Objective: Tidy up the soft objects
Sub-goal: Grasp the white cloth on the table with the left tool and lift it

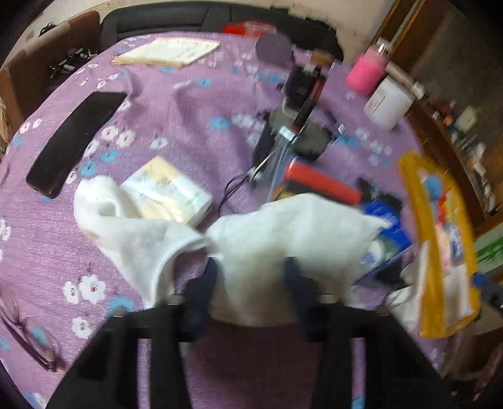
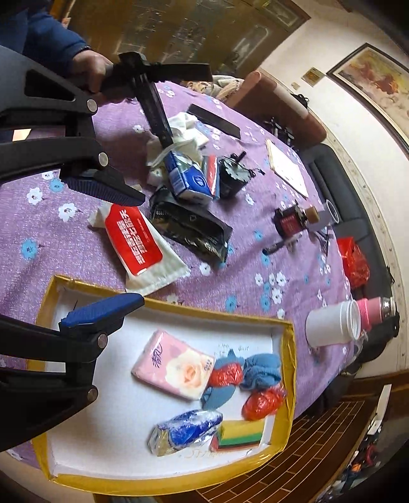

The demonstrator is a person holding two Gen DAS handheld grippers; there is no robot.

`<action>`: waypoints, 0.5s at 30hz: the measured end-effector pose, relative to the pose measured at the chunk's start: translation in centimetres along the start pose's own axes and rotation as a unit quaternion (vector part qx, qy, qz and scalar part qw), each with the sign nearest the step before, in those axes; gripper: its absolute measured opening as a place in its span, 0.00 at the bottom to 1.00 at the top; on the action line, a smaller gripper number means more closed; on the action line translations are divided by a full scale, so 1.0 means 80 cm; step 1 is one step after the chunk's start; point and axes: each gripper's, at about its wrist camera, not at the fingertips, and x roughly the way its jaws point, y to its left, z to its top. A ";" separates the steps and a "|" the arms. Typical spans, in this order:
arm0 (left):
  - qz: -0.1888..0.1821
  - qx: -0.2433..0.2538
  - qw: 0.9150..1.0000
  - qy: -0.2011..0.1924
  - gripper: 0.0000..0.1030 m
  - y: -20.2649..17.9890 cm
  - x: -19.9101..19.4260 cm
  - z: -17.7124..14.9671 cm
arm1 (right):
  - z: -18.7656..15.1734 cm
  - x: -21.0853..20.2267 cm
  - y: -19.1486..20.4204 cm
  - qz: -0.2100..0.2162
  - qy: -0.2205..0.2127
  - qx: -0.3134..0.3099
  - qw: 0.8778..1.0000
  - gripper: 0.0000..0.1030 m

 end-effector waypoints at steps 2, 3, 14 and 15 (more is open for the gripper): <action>0.000 0.013 1.000 0.001 0.13 -0.005 -0.005 -0.002 | -0.001 0.003 0.003 0.008 0.004 -0.002 1.000 0.61; -0.004 0.012 1.000 0.000 0.12 -0.005 -0.010 -0.004 | -0.001 0.006 0.006 0.012 0.007 -0.004 1.000 0.61; -0.003 0.018 1.000 0.003 0.13 0.029 -0.072 -0.071 | 0.023 0.081 0.034 0.017 0.055 -0.020 0.998 0.62; -0.002 0.020 1.000 0.006 0.13 0.031 -0.073 -0.076 | 0.025 0.089 0.037 0.011 0.058 -0.026 0.998 0.62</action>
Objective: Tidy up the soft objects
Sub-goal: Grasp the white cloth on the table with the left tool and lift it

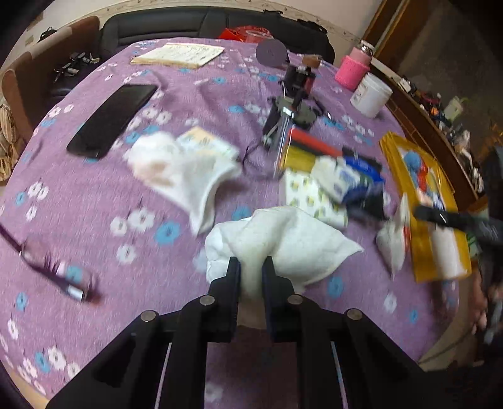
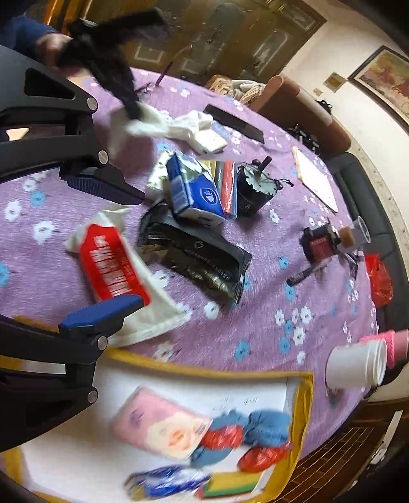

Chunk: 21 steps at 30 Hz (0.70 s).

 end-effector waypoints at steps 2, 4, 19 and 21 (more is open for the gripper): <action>0.000 0.004 1.000 0.013 0.13 0.004 -0.001 -0.015 | -0.001 0.019 0.010 -0.017 0.016 -0.013 1.000 0.62; 0.001 0.004 1.000 0.020 0.13 0.009 0.001 -0.024 | -0.012 0.032 0.026 -0.003 0.033 -0.028 0.999 0.62; -0.003 0.050 0.998 0.032 0.13 0.012 0.002 -0.028 | -0.067 0.001 0.036 0.052 0.074 0.029 0.995 0.78; -0.003 0.052 0.998 0.034 0.18 0.013 0.003 -0.028 | -0.066 0.012 0.033 0.041 0.084 0.043 0.995 0.78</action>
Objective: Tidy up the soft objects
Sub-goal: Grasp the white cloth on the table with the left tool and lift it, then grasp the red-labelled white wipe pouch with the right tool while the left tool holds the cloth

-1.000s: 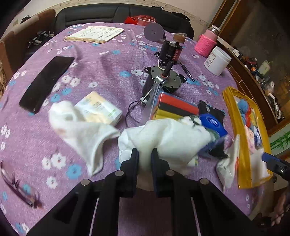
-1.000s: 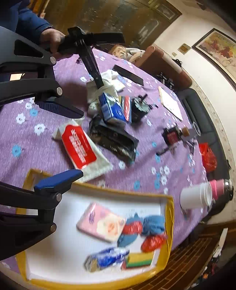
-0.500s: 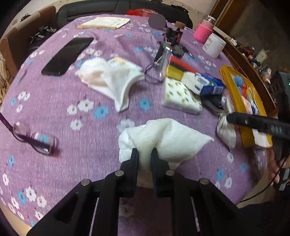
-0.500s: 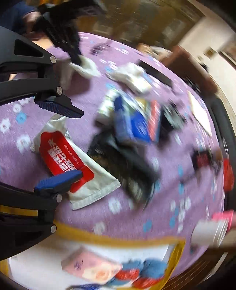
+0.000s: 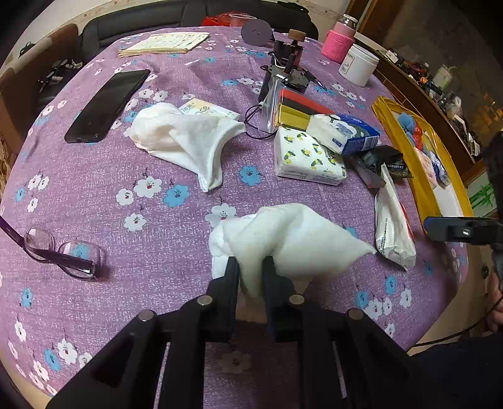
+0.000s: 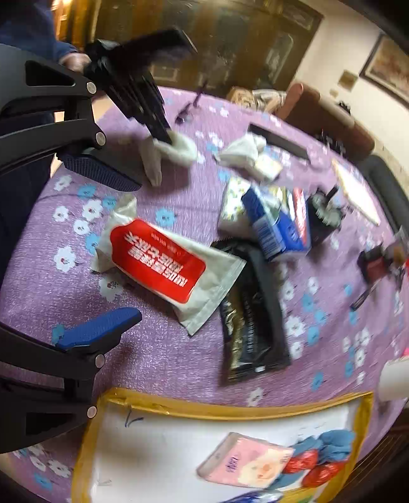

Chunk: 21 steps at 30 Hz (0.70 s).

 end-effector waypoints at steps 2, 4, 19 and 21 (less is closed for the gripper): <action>0.005 0.006 1.000 0.004 0.31 0.000 0.002 -0.002 | 0.002 0.010 -0.003 -0.003 0.009 0.022 1.000 0.78; 0.011 0.008 1.000 0.006 0.56 0.001 0.002 -0.004 | 0.007 0.025 -0.002 -0.008 0.025 0.036 0.999 0.78; 0.037 0.051 0.998 0.016 0.65 -0.034 0.034 0.004 | -0.004 0.054 0.043 -0.118 0.017 -0.081 0.989 0.46; 0.048 0.045 0.998 0.003 0.38 -0.032 0.032 0.006 | -0.009 0.048 0.049 -0.127 0.007 -0.101 0.987 0.46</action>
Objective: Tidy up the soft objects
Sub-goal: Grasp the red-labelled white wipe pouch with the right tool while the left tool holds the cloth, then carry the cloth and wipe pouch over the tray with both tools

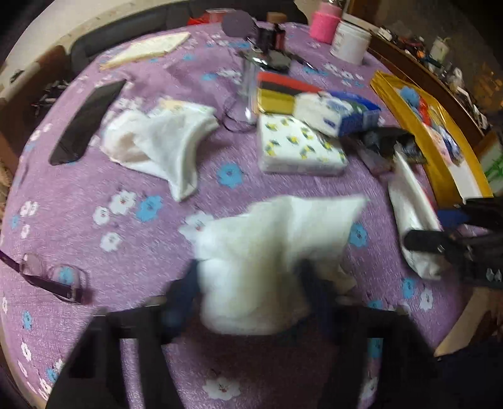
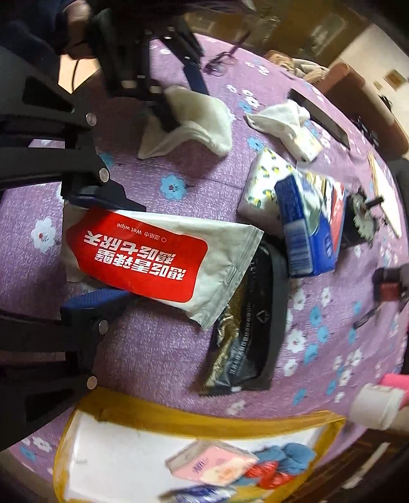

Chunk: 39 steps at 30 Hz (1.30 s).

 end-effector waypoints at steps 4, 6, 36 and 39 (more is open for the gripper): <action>-0.010 -0.024 1.000 -0.002 0.19 0.008 -0.002 0.005 | -0.003 -0.014 -0.006 0.011 -0.018 -0.007 1.000 0.46; -0.016 -0.031 0.999 -0.005 0.17 0.007 -0.007 0.007 | -0.003 -0.024 -0.011 0.022 -0.032 -0.007 0.999 0.46; -0.090 0.055 0.991 -0.077 0.16 -0.133 -0.071 0.098 | -0.036 -0.124 -0.138 0.044 -0.142 0.092 0.985 0.46; -0.098 0.069 0.990 -0.078 0.16 -0.154 -0.071 0.109 | -0.043 -0.132 -0.156 0.040 -0.148 0.109 0.982 0.46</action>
